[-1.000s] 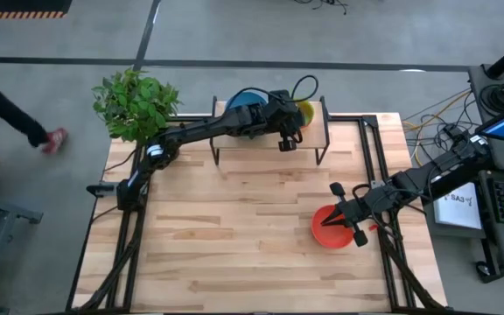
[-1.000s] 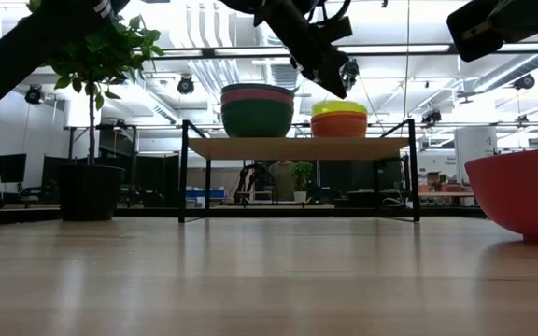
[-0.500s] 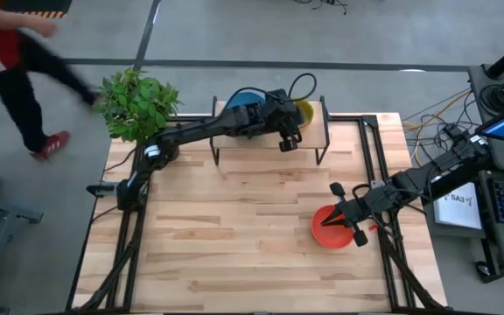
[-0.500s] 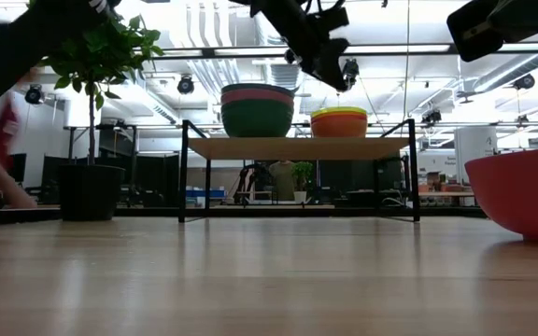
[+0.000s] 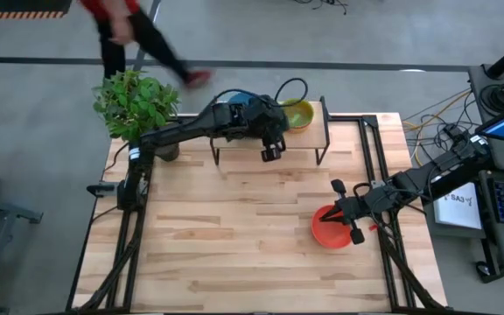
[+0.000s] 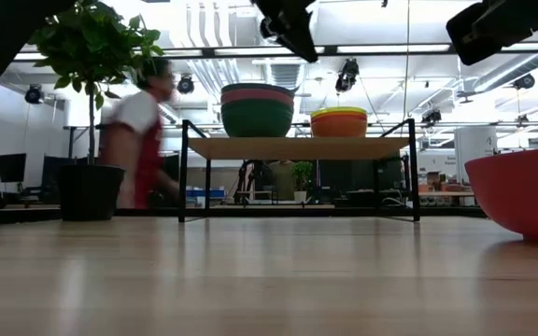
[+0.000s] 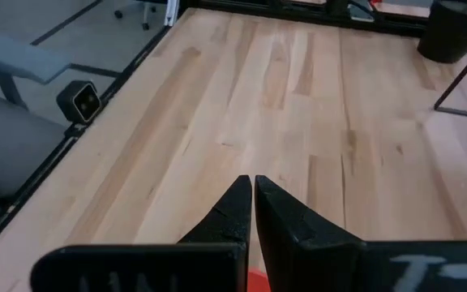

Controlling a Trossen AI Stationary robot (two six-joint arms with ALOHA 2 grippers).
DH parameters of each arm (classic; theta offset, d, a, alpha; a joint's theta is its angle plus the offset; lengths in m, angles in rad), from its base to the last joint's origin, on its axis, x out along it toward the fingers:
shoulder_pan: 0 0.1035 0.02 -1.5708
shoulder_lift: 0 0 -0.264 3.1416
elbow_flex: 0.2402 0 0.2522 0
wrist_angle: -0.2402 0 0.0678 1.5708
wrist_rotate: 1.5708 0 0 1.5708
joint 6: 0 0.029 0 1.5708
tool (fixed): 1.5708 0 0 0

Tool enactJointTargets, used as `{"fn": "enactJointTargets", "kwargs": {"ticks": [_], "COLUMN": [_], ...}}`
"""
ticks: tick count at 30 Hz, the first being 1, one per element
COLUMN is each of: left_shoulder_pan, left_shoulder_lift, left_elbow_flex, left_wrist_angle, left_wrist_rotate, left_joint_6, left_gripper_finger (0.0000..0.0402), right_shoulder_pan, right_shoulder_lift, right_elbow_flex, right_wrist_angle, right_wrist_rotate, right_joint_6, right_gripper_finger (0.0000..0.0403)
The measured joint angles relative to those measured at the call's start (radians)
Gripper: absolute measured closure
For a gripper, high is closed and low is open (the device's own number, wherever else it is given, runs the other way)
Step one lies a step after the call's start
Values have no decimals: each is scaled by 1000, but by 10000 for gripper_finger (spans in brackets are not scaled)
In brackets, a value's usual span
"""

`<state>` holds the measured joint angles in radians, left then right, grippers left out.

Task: Place and stack bowls onto a shelf
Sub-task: Stack the big orange bowl on top of the big blue bowl

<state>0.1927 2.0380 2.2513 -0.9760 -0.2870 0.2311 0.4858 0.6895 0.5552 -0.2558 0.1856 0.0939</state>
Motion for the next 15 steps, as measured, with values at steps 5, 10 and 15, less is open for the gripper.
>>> {"fn": "enactJointTargets", "kwargs": {"ticks": [5, 10, 15], "left_shoulder_pan": [-7, -35, -74], "left_shoulder_lift": [-48, -207, -444], "left_elbow_flex": [-121, -353, -637], "left_wrist_angle": [-13, 75, 279], "left_wrist_rotate": [20, 12, 9], "left_joint_6": [-33, -81, -146], "left_gripper_finger": [336, 347, 355], "right_shoulder_pan": [0, 0, 0], "right_shoulder_lift": [0, 7, 54], "right_elbow_flex": [0, 0, 4], "right_wrist_angle": [7, 7, 5], "right_wrist_rotate": [31, 87, 88], "right_joint_6": [57, 183, 278], "right_gripper_finger": [394, 394, 394]}}
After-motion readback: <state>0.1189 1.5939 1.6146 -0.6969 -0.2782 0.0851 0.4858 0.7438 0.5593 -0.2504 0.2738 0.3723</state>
